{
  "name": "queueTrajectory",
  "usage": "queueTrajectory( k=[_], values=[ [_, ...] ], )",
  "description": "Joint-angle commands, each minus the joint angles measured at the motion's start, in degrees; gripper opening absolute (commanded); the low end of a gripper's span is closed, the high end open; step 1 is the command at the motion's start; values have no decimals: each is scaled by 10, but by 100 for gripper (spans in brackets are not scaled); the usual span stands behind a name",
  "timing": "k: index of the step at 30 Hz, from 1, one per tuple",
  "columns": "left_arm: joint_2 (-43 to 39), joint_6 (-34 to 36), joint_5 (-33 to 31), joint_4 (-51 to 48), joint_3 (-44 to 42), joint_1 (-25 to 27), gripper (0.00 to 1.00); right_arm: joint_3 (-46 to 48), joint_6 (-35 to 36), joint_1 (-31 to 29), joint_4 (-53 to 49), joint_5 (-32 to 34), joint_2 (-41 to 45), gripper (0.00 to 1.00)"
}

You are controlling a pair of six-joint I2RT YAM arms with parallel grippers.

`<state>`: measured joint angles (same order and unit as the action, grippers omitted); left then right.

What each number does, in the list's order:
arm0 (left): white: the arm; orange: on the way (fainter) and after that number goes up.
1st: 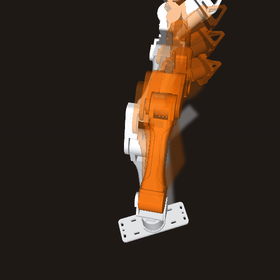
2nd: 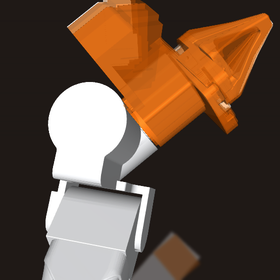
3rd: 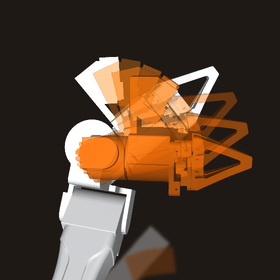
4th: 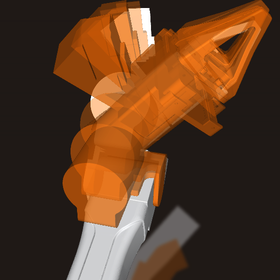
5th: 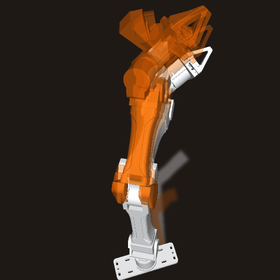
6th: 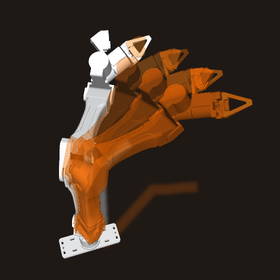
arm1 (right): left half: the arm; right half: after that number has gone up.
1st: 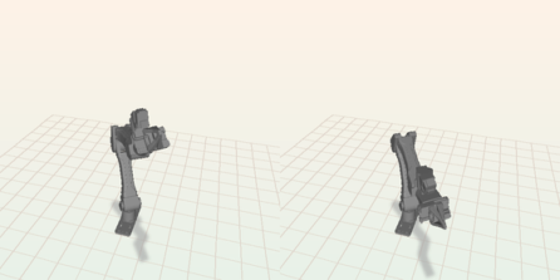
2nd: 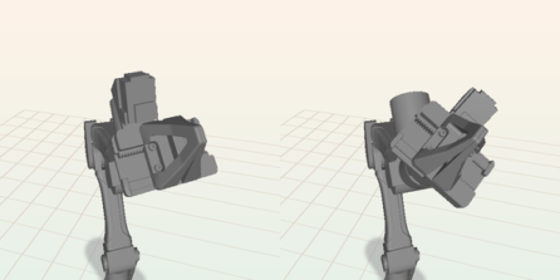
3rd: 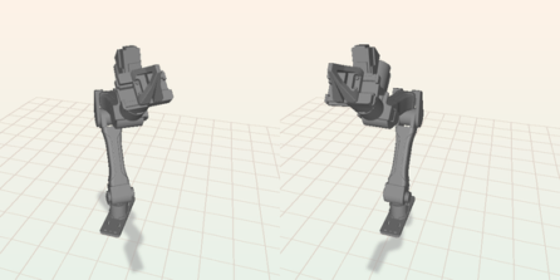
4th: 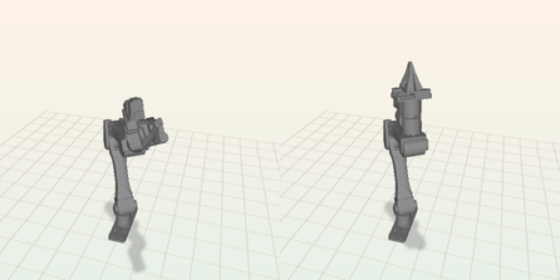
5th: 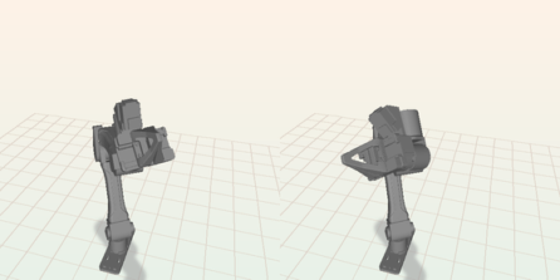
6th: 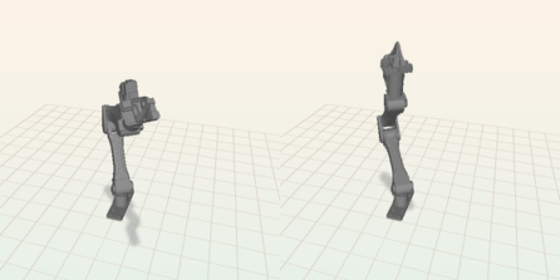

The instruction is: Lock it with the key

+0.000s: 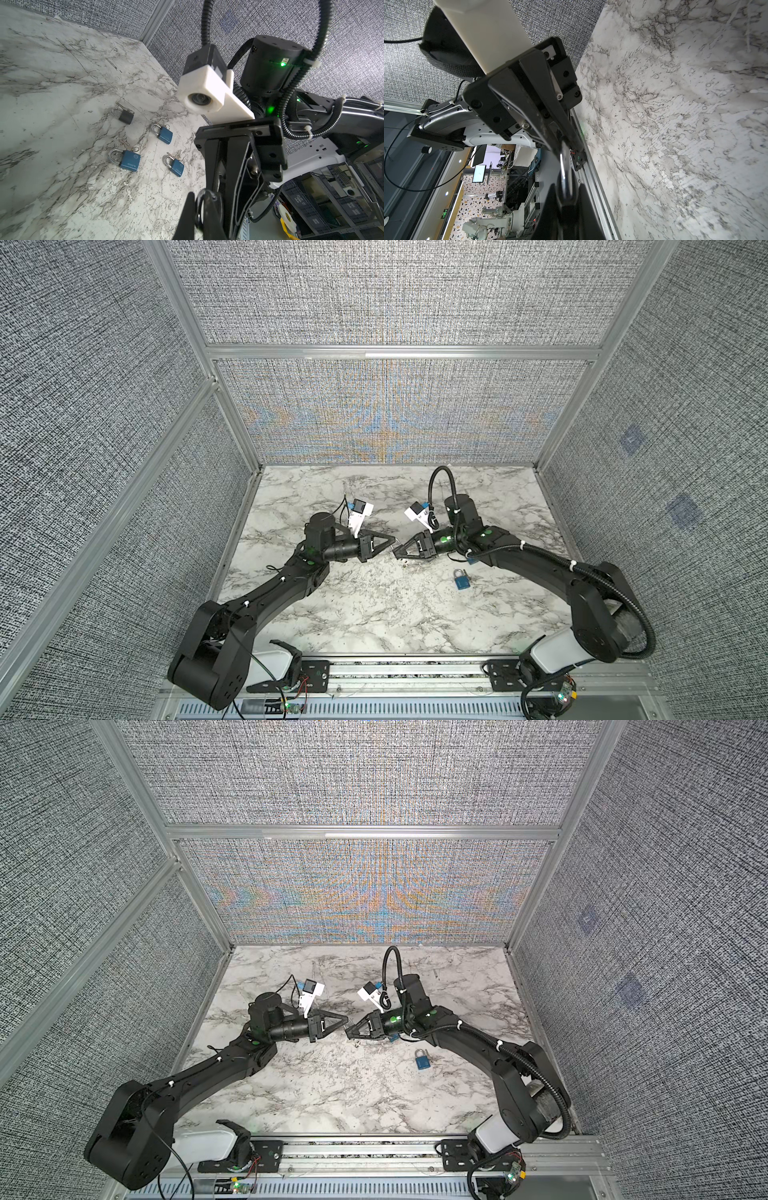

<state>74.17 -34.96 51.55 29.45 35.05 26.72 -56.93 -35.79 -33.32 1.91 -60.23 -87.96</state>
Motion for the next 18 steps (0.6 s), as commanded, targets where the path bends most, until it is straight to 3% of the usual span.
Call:
queueTrajectory(
  k=[1, 18],
  values=[
    [-2, 7, 17, -30, -6, 10, 0, -12, -4, 2, 91, -15, -1, 0],
    [-9, -5, 13, -13, -29, 25, 0, -33, 5, 11, 87, 3, -21, 0]
  ],
)
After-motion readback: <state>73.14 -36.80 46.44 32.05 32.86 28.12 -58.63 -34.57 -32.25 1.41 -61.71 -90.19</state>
